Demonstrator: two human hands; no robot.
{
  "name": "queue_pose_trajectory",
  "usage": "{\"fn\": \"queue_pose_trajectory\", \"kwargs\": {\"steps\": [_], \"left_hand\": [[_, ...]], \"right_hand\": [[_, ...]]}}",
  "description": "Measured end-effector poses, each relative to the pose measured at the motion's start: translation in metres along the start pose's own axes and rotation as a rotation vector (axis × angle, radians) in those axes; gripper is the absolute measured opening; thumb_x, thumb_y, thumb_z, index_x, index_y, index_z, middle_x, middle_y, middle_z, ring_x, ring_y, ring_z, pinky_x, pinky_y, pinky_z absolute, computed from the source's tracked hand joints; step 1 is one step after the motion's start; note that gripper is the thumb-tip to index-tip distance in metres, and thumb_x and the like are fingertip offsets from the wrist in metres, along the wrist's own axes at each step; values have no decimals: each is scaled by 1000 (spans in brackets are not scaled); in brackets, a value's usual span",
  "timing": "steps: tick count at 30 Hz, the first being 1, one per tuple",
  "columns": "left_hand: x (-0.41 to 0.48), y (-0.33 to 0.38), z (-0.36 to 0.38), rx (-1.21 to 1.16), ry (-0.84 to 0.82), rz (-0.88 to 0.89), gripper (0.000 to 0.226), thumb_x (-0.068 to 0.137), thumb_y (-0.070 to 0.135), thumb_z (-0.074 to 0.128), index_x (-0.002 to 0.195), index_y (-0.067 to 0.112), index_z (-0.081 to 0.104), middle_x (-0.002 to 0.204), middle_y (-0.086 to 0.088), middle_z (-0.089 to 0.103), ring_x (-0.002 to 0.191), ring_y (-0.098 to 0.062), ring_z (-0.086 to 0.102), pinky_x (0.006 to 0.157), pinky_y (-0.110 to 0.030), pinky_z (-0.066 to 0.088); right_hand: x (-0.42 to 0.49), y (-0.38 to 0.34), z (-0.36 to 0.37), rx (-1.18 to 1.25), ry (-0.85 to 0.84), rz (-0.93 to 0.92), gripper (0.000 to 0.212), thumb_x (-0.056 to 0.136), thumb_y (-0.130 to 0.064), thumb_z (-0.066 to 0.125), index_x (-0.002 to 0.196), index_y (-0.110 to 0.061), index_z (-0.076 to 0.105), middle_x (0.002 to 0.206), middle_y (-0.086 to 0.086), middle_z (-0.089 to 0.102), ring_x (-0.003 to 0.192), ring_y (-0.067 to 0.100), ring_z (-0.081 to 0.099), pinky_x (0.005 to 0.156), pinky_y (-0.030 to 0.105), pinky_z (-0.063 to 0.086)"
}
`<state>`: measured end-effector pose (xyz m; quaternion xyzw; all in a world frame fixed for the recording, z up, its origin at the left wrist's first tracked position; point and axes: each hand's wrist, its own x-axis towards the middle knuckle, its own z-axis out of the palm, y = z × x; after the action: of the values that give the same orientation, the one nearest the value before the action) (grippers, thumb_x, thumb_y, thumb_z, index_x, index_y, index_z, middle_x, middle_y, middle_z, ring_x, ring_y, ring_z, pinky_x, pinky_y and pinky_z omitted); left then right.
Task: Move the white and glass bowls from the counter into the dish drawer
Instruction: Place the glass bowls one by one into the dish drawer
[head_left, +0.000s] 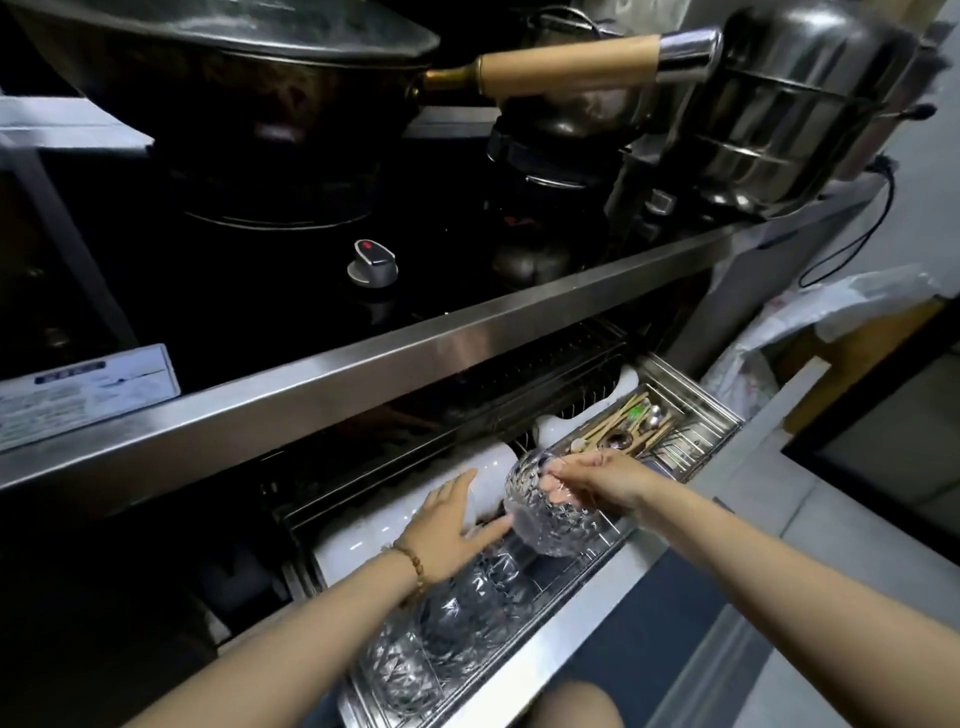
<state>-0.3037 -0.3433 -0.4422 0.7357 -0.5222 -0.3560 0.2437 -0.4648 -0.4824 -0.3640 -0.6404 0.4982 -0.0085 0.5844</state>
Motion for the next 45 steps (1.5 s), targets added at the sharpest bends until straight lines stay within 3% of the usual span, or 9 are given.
{"fn": "queue_pose_trajectory", "kwargs": {"steps": [3,11,15,26,34,37,39,43,45], "left_hand": [[2,-29,13,331,26,46,92,80,74,36,149,26,1,159,1,1,146,-19,0,117,-38,-1],[4,-65,33,554,31,34,99,72,84,10,149,24,-5,158,4,-12,143,-17,-19,111,-46,-22],[2,-68,36,547,56,44,106,63,87,-2,149,25,-5,157,6,-13,142,-15,-21,112,-47,-21],[5,-74,41,537,79,55,101,66,88,1,149,30,-1,156,8,-16,134,-10,-30,111,-47,-23],[4,-74,41,527,75,69,96,64,88,-3,147,39,1,155,10,-19,134,-12,-32,110,-48,-25],[5,-75,41,528,70,63,96,65,88,-3,147,39,1,155,9,-18,134,-12,-32,111,-49,-24],[5,-75,41,531,61,59,97,65,88,-2,148,38,0,155,9,-17,135,-12,-31,111,-49,-23],[4,-69,37,502,34,42,98,66,88,3,148,34,-2,158,7,-10,140,-13,-22,114,-49,-18],[2,-63,31,482,13,25,96,71,85,10,149,31,-1,159,5,-6,144,-15,-15,115,-47,-14]], "right_hand": [[24,9,6,-40,21,121,15,89,-28,61,87,-15,67,71,3,64,53,10,56,40,17,44],[73,29,21,-27,-82,295,34,87,-25,63,107,3,64,79,6,58,59,12,48,50,22,42],[90,34,25,-50,-192,366,20,93,-23,56,84,-6,61,77,4,57,63,12,48,58,23,41],[93,38,43,-137,-377,464,26,99,-24,45,83,-14,61,83,0,61,72,10,53,67,25,46],[88,31,44,-217,-418,484,23,100,-22,41,92,-6,56,83,4,59,71,12,54,72,29,49],[85,31,43,-318,-388,441,29,100,-24,43,115,-1,52,103,16,59,92,27,56,96,40,46],[83,30,42,-347,-358,387,29,97,-24,49,116,-3,52,111,21,56,98,32,52,103,44,42],[80,29,42,-453,-323,290,18,94,-24,55,95,-7,58,102,17,56,76,20,54,79,33,48],[77,25,41,-474,-264,232,15,94,-21,54,90,-7,60,101,15,59,74,18,56,81,35,51]]}}
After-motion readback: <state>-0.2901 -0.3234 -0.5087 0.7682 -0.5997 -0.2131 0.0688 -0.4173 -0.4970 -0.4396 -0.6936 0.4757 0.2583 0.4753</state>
